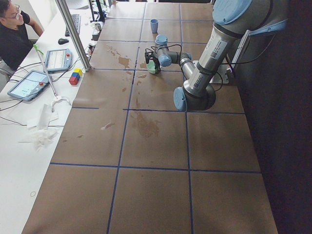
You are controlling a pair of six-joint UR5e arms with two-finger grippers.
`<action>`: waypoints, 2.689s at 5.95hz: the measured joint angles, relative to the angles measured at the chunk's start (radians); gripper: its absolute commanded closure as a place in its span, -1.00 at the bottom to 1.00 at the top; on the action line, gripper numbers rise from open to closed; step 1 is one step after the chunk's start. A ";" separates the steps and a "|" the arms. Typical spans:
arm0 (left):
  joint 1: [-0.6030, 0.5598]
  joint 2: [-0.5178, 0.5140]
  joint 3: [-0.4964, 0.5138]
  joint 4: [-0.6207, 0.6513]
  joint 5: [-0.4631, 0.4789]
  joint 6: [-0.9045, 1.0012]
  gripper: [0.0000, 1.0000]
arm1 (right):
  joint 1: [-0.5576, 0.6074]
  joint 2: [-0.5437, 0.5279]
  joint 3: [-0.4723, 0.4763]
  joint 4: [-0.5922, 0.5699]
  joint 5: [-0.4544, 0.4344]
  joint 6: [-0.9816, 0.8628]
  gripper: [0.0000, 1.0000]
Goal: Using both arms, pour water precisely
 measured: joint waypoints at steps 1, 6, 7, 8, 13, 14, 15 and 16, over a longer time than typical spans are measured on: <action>0.000 -0.003 0.005 0.001 0.001 0.000 0.84 | 0.001 -0.002 0.000 0.000 0.012 0.000 -1.00; -0.039 0.033 -0.024 -0.004 -0.005 0.005 1.00 | 0.001 -0.013 0.000 0.000 0.034 -0.001 -1.00; -0.055 0.082 -0.073 -0.010 -0.015 0.009 1.00 | 0.001 -0.018 0.001 0.001 0.036 -0.001 -1.00; -0.083 0.123 -0.113 -0.011 -0.057 0.034 1.00 | 0.002 -0.021 0.002 0.002 0.036 -0.001 -1.00; -0.278 0.413 -0.183 -0.191 -0.294 0.290 1.00 | 0.000 -0.041 0.035 0.006 0.037 0.000 -1.00; -0.333 0.486 -0.182 -0.248 -0.352 0.355 1.00 | 0.000 -0.040 0.037 0.006 0.037 0.000 -1.00; -0.389 0.552 -0.182 -0.268 -0.400 0.447 1.00 | 0.000 -0.040 0.039 0.007 0.037 0.000 -1.00; -0.438 0.611 -0.181 -0.274 -0.425 0.543 1.00 | 0.000 -0.041 0.042 0.007 0.037 0.000 -1.00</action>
